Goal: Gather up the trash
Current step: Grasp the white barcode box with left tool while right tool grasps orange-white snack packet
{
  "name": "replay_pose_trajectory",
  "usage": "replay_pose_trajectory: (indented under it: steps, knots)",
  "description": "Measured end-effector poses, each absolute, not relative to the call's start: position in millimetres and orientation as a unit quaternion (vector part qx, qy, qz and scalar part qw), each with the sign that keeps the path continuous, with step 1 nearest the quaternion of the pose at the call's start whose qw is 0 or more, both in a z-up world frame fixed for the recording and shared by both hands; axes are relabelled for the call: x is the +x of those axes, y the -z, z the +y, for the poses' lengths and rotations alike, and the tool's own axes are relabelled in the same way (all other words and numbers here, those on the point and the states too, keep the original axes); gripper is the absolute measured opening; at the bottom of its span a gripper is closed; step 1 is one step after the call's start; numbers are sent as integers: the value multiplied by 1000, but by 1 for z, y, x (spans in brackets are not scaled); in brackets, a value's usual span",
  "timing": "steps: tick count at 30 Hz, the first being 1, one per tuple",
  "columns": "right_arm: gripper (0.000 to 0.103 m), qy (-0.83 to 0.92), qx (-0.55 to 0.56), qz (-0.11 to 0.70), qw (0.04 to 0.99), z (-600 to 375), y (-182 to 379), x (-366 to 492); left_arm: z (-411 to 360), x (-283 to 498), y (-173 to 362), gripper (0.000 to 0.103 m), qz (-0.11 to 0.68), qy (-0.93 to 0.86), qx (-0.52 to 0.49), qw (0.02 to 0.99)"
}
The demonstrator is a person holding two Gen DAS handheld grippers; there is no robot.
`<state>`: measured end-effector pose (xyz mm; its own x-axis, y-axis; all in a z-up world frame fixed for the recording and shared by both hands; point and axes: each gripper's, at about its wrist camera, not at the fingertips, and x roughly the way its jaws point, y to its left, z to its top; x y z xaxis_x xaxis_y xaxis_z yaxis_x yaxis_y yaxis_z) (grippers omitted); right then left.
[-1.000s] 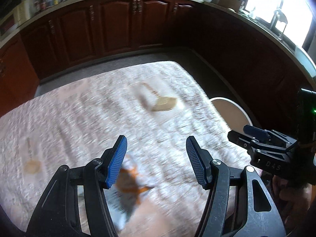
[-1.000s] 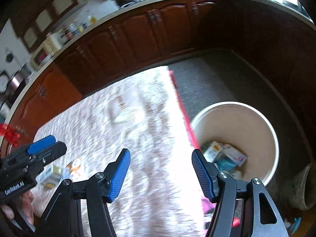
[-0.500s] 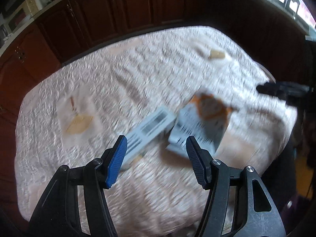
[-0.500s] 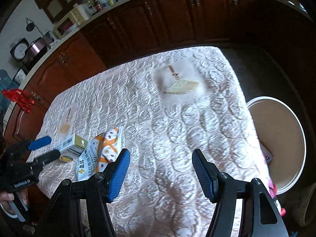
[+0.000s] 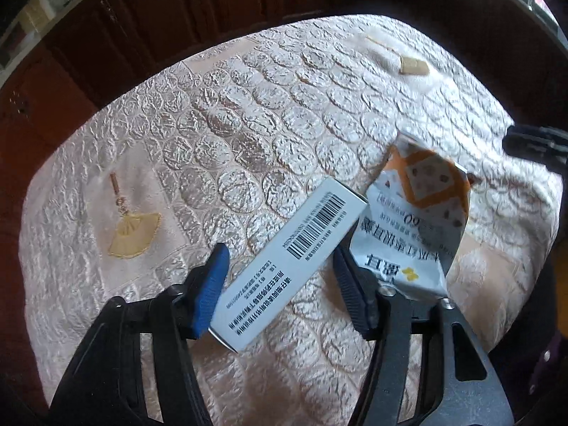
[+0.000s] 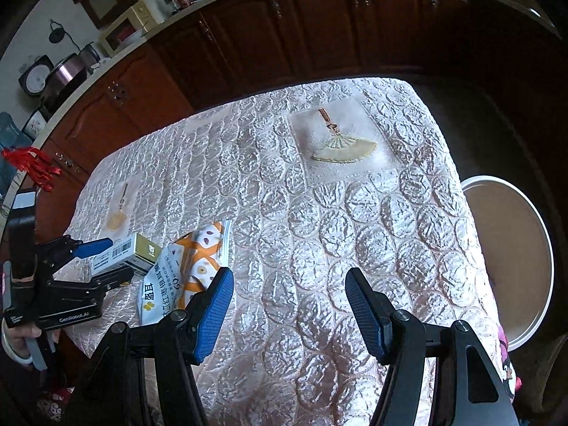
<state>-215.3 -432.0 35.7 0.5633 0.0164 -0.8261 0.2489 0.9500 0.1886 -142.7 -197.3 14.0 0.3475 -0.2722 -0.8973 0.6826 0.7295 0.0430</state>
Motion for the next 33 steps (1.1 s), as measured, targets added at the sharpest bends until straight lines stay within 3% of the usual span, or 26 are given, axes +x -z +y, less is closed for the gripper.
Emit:
replay_pose_trajectory:
  steps: [2,5,11,12,14,15,22,25,27,33]
  knots:
    - [63,65,144,465,871,-432,-34,-213,-195,-140,-16,33,480,290,208,801]
    - [63,55,152,472,867,-430,-29,-208,-186,-128,-21,26,478,261,187,818]
    - [61,-31,190,507,840,-410,-12,-193,-161,-97,-23,25,492,204,129,837]
    - [54,-44,193,513,835,-405,-9,-190,-160,-95,-22,25,494,204,123,836]
    - [51,-65,193,526,826,-394,0,-184,-159,-93,-19,25,499,205,118,834]
    - [44,-68,188,529,825,-389,3,-180,-158,-93,-18,25,500,206,116,833]
    - [42,-22,85,491,867,-367,-7,-131,-156,-91,-19,25,506,215,84,831]
    - [51,15,89,488,868,-371,-16,-120,-155,-89,-20,26,511,216,70,829]
    - [64,-2,139,486,863,-379,-18,-126,-153,-90,-20,26,512,220,65,828]
    - [66,-2,196,508,839,-383,7,-142,-156,-88,-14,29,521,224,63,821]
